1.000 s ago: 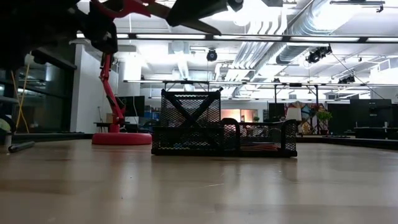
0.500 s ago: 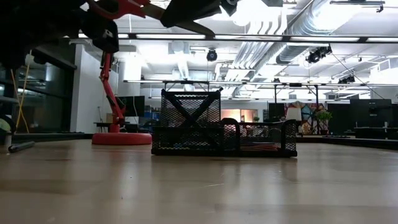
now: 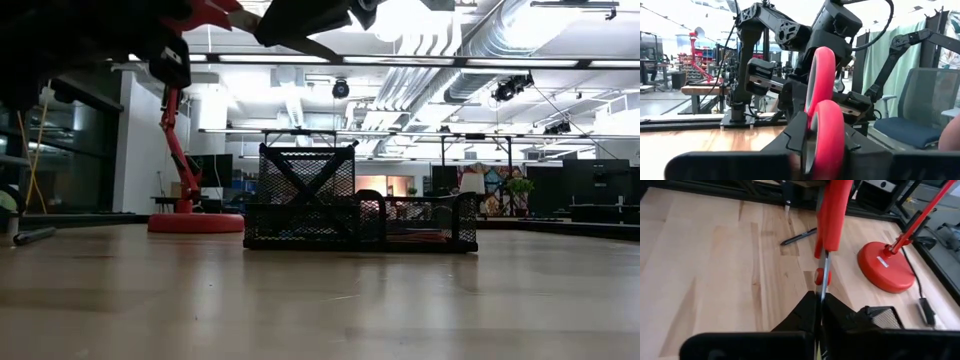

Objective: Pick and place office supplies into organizer
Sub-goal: Put the red scissors into the black desk organizer

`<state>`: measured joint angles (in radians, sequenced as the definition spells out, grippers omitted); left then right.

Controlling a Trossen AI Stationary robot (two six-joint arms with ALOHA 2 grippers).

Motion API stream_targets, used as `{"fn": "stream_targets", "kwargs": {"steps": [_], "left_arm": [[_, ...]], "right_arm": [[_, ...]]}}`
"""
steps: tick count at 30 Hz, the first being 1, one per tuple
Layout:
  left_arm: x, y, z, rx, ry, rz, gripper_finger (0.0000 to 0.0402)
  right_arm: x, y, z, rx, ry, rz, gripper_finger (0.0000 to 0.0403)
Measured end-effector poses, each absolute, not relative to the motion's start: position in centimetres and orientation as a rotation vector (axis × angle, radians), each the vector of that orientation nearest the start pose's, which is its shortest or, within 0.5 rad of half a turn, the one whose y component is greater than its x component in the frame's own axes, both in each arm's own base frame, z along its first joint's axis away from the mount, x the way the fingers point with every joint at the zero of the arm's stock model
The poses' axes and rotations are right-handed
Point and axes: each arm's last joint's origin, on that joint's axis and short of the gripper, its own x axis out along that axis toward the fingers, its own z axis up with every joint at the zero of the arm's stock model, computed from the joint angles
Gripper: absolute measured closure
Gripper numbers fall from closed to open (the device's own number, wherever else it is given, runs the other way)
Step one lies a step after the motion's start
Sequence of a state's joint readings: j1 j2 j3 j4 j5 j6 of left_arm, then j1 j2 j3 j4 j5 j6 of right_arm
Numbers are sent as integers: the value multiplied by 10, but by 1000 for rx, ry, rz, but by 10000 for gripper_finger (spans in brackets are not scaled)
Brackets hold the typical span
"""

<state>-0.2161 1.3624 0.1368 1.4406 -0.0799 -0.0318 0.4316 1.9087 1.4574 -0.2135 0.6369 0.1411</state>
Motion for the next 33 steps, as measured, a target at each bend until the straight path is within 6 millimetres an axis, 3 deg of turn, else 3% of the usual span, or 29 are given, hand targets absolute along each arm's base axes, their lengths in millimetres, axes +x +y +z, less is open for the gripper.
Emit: {"fn": "stream_targets", "kwargs": {"steps": [7, 22, 26, 33], "left_arm": [[195, -38, 172, -103, -208, -79, 383], [199, -35, 176, -131, -223, 58, 382], [215, -38, 182, -111, -165, 91, 374], [254, -42, 195, -16, 98, 244, 383]], "right_arm": [[389, 161, 242, -241, 569, -347, 362], [342, 173, 233, -272, 728, -546, 208], [324, 178, 229, -226, 782, -594, 190], [292, 191, 226, -196, 806, -695, 183]]}}
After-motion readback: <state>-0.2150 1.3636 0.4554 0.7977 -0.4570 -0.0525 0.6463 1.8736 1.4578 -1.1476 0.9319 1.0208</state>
